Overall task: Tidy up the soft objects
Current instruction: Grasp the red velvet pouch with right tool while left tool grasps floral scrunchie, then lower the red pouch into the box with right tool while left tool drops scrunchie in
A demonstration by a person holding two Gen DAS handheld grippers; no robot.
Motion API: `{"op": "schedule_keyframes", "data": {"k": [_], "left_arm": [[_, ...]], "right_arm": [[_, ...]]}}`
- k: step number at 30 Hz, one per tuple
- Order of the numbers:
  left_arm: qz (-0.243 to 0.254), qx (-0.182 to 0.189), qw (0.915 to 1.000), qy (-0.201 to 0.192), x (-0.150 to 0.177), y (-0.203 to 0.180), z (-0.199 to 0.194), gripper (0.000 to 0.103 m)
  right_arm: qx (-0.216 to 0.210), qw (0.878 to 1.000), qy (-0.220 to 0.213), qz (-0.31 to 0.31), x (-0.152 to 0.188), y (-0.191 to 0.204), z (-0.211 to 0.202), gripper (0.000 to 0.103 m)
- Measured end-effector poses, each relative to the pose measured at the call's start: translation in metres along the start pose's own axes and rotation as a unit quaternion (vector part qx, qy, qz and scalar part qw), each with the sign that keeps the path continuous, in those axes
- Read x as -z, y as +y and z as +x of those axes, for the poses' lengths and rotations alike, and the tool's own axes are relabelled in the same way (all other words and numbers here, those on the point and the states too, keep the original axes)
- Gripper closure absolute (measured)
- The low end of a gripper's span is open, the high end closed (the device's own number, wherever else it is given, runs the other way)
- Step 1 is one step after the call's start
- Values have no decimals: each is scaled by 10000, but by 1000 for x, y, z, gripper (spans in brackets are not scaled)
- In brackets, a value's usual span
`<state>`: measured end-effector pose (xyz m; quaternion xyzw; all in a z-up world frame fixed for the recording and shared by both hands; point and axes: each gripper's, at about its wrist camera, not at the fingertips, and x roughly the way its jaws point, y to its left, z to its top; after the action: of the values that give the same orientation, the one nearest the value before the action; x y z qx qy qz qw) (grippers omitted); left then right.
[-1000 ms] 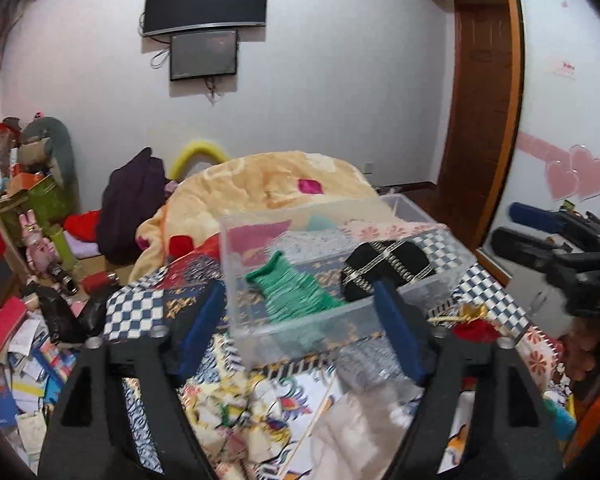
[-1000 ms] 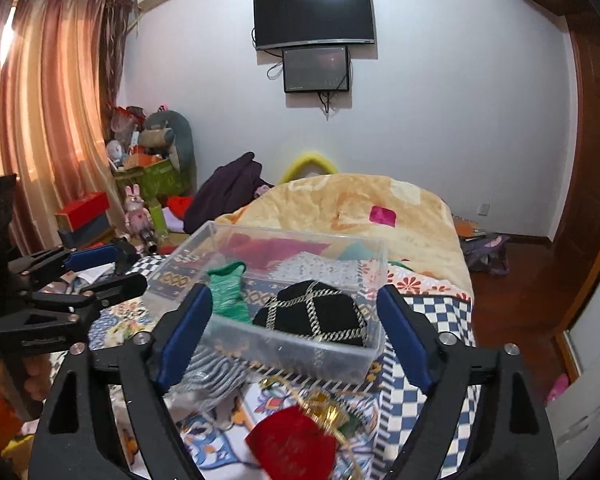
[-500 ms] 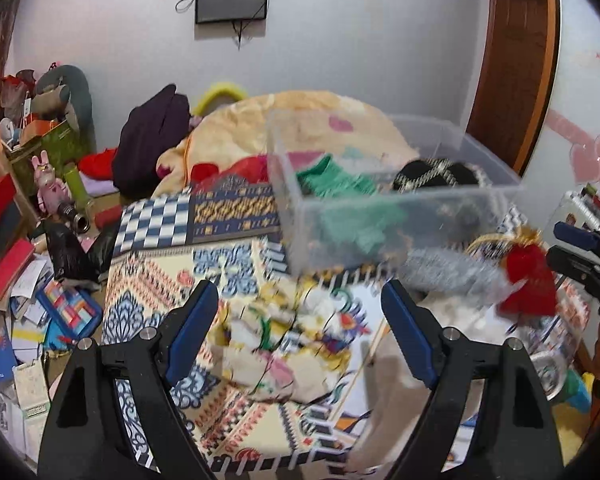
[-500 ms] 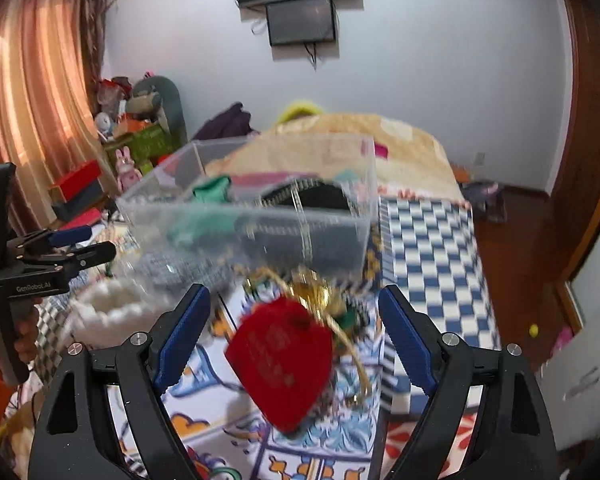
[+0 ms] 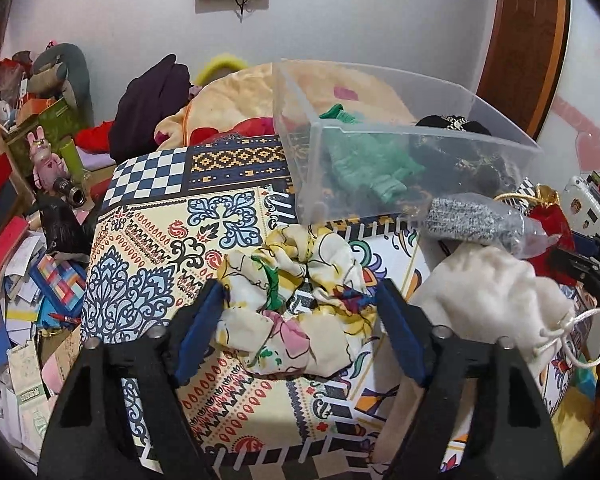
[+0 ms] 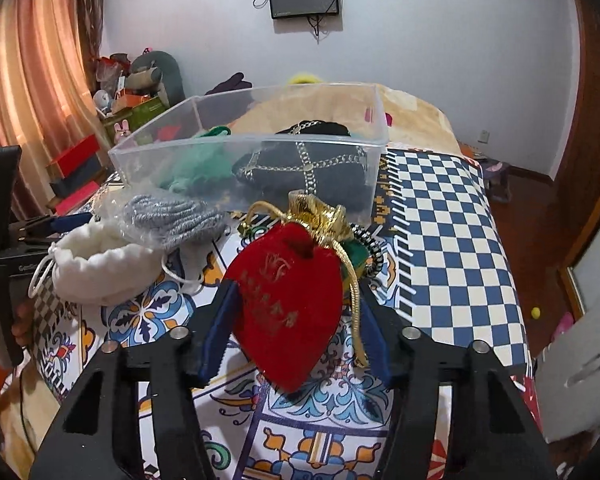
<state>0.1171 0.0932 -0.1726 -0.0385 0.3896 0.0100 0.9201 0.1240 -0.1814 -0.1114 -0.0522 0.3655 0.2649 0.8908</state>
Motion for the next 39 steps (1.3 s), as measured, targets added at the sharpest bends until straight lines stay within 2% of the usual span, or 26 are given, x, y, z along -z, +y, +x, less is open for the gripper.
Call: {"op": "schedule_keyframes", "data": {"k": [3,5,8,11,17,26,32,39], "left_arm": [[49,18,10000,-2,2,-2,0,45],[99,-29,9999,-40,4,-3,-2,60],[89,-38,9999,-68,5,-2,-4,74],[83,-25,9999,-106,7,-1,-9,82],[39,6,9992,-396,3,-1,-34,84],[123,185,9947,-999,-24,-11,-72,85],[266,257,9908,-1304,-45,-26,-84,85],[307,342,9881,-1468,-71,-35,-79,84]], "right_arm": [[-85,9999,0,56,2,-1,-4,65],[-84,9999,-29,68,2,0,-5,70],[-93,9999,-118,16,2,2,-9,73],[-238,9995,-199,7,0,2,-14,73],[-292,9987,-427,-23,-10,6,-30,75],[-306,9943,-991,-247,-32,18,-57,81],[-437,9913,-1226,-189,-50,16,-61,81],[-456,9863,-1579,-157,-75,17,-63,82]]}}
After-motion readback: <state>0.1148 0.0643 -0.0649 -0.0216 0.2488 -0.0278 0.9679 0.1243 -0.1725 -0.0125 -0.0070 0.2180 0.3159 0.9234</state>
